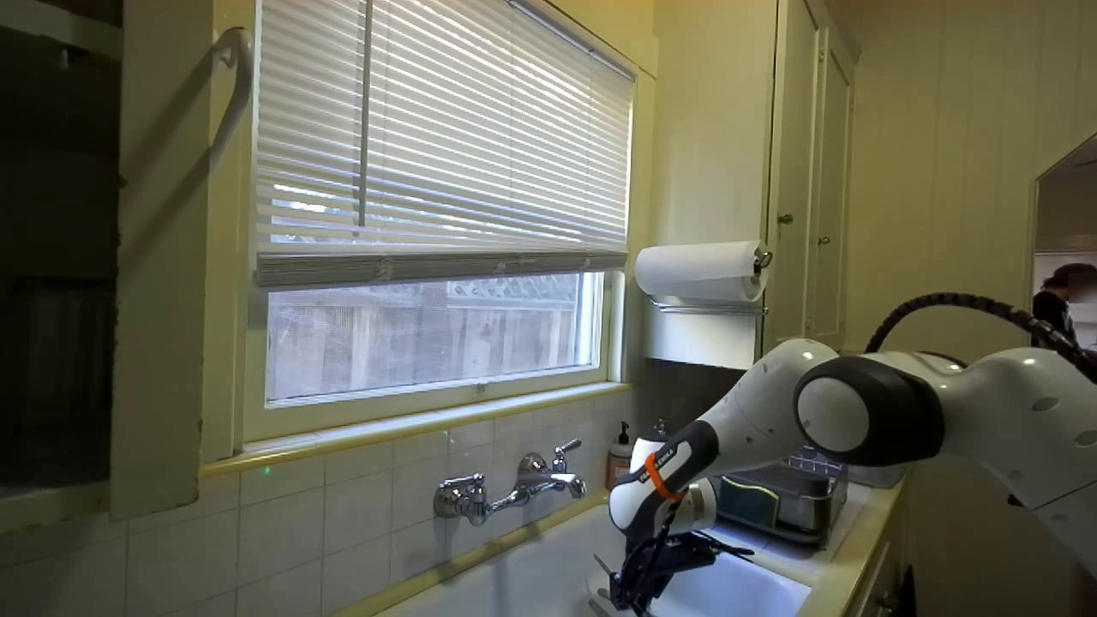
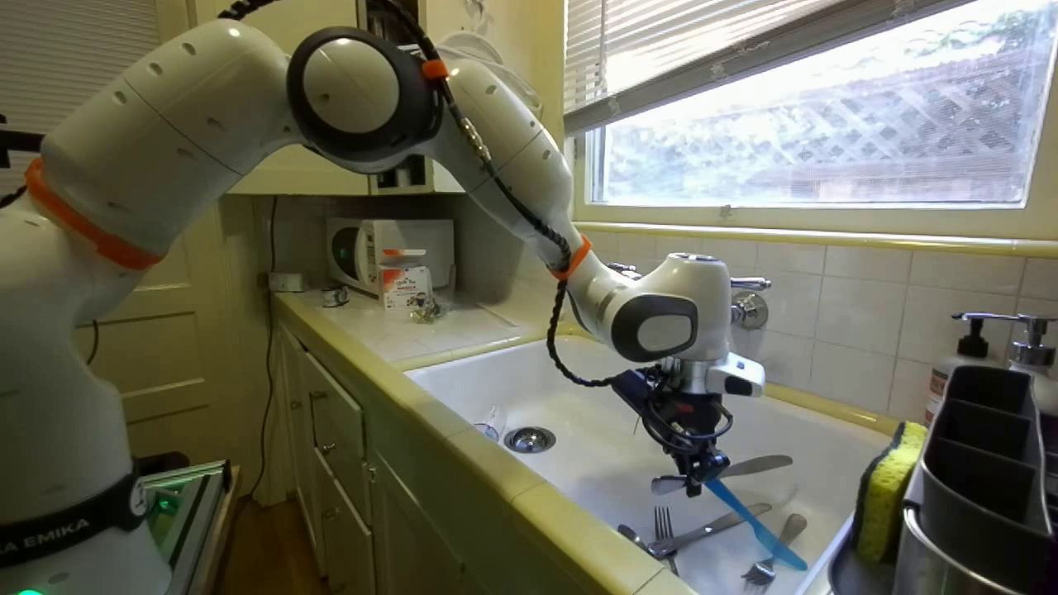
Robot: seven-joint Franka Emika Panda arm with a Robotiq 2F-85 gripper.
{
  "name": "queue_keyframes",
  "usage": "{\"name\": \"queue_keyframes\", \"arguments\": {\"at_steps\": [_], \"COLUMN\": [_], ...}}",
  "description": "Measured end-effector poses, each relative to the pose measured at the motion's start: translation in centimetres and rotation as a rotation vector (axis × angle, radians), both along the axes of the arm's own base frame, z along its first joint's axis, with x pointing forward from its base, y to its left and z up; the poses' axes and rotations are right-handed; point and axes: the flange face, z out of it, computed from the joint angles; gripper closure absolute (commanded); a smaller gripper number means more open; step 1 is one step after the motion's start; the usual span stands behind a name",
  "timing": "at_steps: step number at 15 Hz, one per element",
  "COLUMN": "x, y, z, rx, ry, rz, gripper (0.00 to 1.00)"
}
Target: Move the butter knife from the sink to the plate rack
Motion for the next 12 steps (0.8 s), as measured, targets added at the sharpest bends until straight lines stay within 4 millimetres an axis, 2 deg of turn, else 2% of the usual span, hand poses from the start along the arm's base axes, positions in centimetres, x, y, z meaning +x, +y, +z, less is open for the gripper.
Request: {"name": "queue_keyframes", "arguments": {"at_steps": [3, 8, 12], "x": [-0.7, -2.6, -5.5], "y": [0.6, 3.0, 3.0], "z": [3.7, 9.3, 12.9], "rx": [0.067, 0.219, 0.294], "ry": [-0.025, -0.145, -0.281], "rz": [-0.060, -0.197, -0.358], "gripper": [0.98, 0.98, 0.98]}}
